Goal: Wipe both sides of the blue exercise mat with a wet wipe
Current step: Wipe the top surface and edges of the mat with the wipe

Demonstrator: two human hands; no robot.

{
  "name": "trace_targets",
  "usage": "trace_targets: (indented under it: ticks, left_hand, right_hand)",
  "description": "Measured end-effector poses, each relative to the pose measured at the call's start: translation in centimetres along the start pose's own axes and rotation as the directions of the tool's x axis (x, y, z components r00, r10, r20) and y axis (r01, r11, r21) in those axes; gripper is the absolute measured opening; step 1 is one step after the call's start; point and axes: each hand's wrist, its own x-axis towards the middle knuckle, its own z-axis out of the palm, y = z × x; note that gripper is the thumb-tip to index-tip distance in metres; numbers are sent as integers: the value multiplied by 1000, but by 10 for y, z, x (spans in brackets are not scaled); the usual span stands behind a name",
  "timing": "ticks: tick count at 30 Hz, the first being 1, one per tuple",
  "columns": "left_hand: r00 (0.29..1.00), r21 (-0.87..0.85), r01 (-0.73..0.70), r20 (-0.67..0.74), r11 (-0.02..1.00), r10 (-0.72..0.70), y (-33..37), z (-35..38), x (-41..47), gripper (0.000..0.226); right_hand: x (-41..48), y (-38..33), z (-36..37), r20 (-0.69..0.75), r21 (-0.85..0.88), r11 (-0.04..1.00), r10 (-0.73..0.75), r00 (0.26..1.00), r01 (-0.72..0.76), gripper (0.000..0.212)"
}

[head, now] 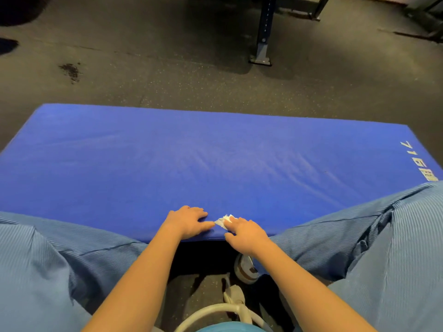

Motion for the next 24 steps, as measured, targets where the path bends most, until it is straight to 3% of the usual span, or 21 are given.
trace_targets:
  ticks: [3, 6, 9, 12, 16, 19, 24]
  left_hand:
    - [996, 9, 60, -62, 998, -59, -7, 3, 6, 42]
    - [994, 74, 107, -42, 992, -104, -6, 10, 9, 47]
    - [989, 46, 129, -77, 991, -125, -7, 8, 15, 40]
    - [980, -21, 164, -109, 986, -165, -9, 10, 22, 37]
    - [965, -97, 149, -204, 984, -166, -9, 24, 24, 29]
    - [957, -145, 120, -246, 982, -154, -13, 32, 23, 26]
    - [927, -131, 120, -341, 984, -159, -19, 33, 25, 28]
  right_hand:
    - [4, 7, -1, -19, -157, 979, 132, 991, -133, 46]
    - [8, 11, 7, -50, -76, 963, 257, 965, -260, 49]
    - [12, -9, 13, -93, 39, 991, 128, 987, -125, 51]
    - [12, -29, 17, -22, 59, 998, -20, 1000, 21, 51]
    - [28, -13, 17, 2, -4, 996, 89, 996, -89, 51]
    - [52, -2, 16, -60, 61, 977, 207, 977, -203, 55]
    - [51, -14, 25, -85, 73, 996, -35, 996, 41, 51]
